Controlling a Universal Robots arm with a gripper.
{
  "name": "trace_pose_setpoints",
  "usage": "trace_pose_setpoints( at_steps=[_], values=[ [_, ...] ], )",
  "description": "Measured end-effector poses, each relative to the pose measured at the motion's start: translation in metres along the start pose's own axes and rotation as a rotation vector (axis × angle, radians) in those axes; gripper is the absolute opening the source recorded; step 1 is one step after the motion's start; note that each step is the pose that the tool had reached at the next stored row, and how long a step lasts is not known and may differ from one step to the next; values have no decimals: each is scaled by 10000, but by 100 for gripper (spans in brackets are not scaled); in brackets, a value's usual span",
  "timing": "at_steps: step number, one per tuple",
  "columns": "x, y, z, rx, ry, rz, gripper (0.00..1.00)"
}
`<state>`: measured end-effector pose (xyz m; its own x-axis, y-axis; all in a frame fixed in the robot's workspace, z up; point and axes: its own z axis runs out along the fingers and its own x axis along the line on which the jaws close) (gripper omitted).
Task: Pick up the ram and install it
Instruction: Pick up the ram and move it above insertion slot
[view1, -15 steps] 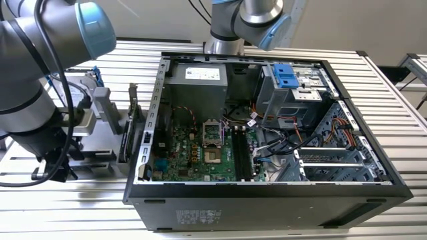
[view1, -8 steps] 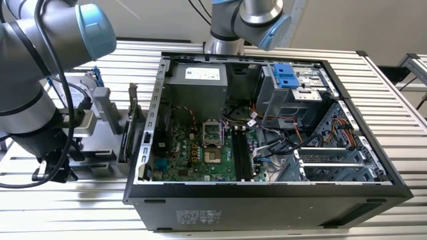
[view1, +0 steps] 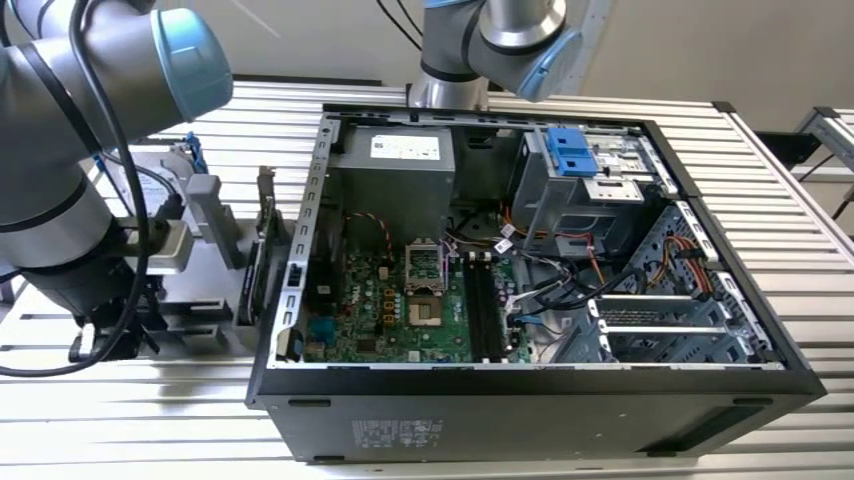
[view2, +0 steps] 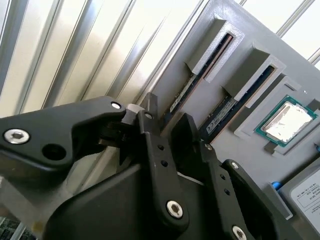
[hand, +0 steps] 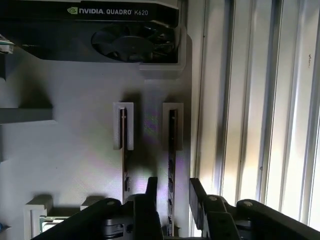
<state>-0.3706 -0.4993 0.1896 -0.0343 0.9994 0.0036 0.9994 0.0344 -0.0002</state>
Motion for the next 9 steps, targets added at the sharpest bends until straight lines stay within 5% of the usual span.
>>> trace_pose_setpoints(
  at_steps=[9],
  values=[
    [0,0,5,0,0,0,0]
  ],
)
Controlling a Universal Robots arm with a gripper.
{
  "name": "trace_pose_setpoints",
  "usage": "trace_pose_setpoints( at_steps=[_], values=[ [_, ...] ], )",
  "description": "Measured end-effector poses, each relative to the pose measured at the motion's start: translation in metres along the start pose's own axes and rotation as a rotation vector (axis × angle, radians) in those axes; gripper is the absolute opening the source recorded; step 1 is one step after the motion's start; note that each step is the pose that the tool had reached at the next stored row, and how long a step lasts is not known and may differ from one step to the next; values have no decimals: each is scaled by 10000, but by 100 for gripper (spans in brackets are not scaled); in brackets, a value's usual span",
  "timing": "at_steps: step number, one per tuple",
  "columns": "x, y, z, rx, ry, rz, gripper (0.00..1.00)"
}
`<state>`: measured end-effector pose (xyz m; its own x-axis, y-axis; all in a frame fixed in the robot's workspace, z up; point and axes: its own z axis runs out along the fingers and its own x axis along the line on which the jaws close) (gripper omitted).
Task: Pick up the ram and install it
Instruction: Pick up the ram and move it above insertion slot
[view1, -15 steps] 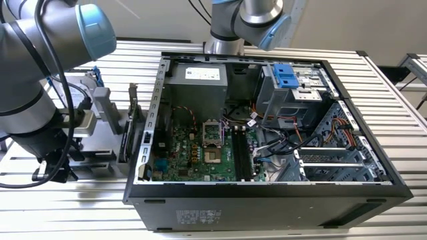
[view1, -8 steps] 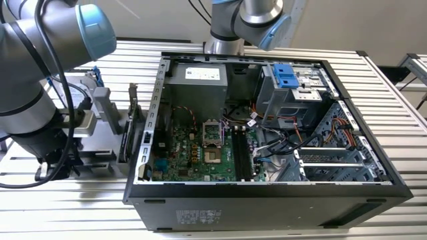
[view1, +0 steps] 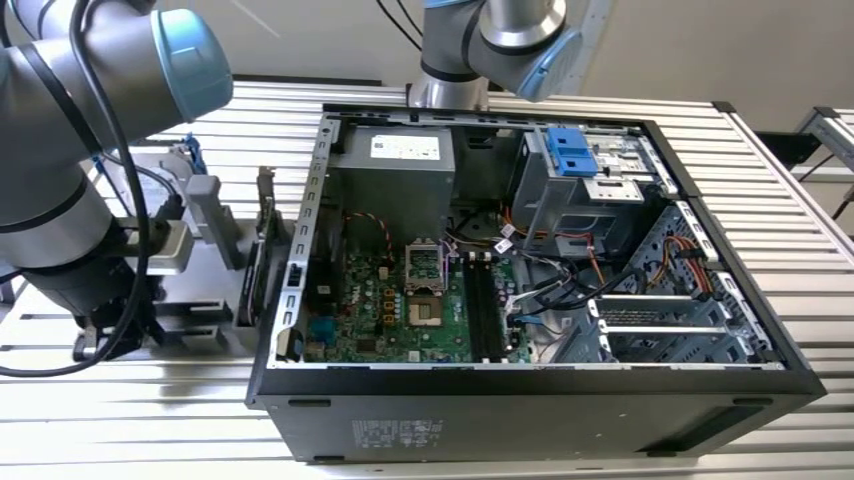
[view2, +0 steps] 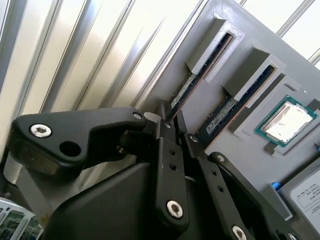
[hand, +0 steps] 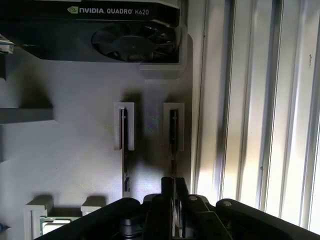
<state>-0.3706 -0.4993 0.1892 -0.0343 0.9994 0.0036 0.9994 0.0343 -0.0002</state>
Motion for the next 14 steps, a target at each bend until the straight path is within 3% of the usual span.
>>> trace_pose_setpoints(
  at_steps=[14],
  values=[
    [0,0,5,0,0,0,0]
  ],
)
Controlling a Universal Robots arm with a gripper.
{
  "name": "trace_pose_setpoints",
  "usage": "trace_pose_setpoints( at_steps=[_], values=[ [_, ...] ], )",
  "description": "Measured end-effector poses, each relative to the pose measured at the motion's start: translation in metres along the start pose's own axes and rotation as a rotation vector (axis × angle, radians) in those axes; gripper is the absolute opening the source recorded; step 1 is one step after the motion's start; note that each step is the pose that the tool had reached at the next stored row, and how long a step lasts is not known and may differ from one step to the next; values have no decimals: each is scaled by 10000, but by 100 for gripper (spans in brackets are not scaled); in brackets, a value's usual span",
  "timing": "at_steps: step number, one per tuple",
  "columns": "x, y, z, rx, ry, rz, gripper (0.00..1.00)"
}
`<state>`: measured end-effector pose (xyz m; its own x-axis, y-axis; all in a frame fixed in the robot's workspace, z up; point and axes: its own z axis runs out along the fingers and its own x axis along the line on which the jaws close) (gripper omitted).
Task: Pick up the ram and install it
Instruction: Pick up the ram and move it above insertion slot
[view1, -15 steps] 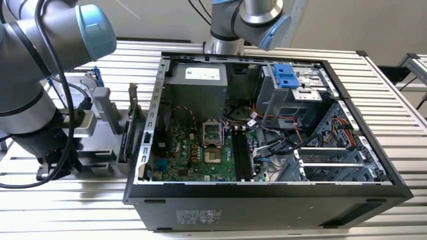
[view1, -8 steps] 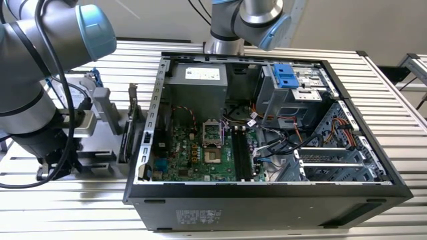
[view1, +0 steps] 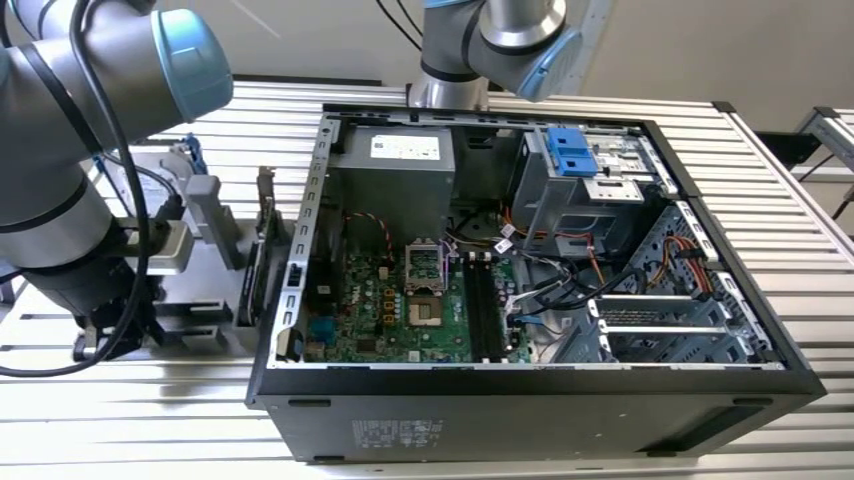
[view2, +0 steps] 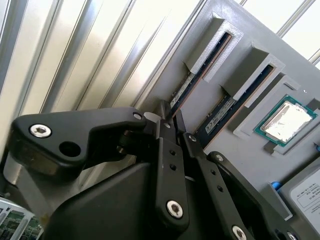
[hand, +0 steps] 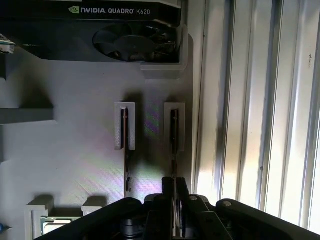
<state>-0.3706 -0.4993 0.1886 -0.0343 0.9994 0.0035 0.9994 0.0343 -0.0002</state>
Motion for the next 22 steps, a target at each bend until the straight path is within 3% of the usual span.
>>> trace_pose_setpoints(
  at_steps=[9,22],
  values=[
    [1,1,-4,-7,6,0,0],
    [1,0,-112,-1,1,0,0]
  ],
)
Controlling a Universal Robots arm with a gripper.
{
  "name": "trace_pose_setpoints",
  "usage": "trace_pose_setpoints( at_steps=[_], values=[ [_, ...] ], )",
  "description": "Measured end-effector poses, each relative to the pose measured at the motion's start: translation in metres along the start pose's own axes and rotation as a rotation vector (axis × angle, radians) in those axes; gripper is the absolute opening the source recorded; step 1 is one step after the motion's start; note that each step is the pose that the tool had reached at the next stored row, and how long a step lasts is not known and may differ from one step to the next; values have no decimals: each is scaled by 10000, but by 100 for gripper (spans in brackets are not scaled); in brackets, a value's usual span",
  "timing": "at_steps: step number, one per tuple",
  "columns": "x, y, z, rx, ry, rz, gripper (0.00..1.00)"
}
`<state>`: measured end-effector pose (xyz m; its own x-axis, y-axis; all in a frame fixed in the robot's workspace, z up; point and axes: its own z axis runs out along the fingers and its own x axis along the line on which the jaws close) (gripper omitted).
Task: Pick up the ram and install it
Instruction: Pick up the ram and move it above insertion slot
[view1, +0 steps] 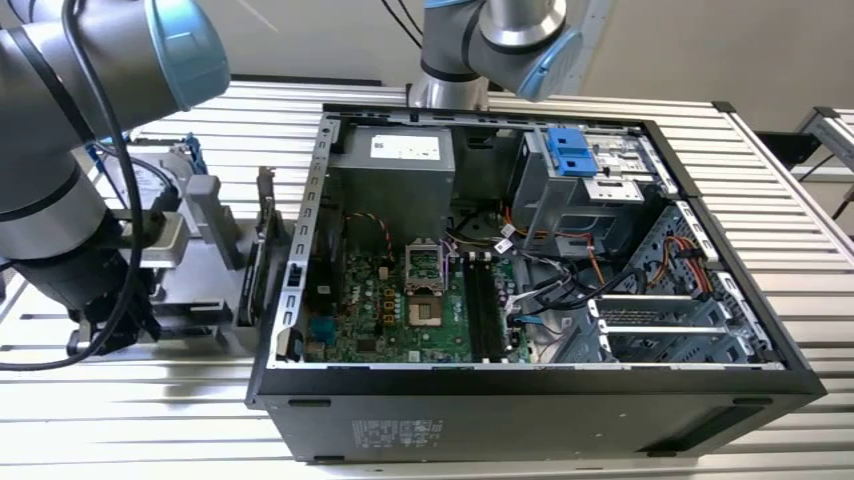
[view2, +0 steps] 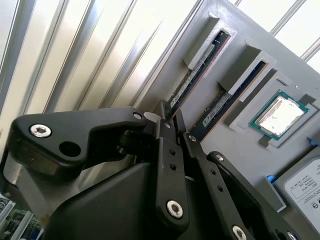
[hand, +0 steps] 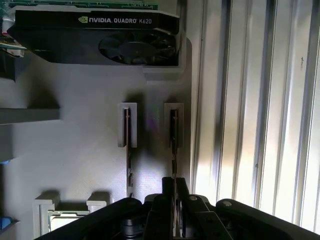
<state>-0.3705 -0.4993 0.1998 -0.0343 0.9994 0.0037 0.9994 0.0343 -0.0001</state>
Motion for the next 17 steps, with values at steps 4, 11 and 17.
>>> trace_pose_setpoints(
  at_steps=[4,11,17],
  values=[
    [0,0,-22,0,-1,0,0],
    [0,0,-57,1,-2,1,0],
    [0,0,-110,1,-1,1,0]
  ],
)
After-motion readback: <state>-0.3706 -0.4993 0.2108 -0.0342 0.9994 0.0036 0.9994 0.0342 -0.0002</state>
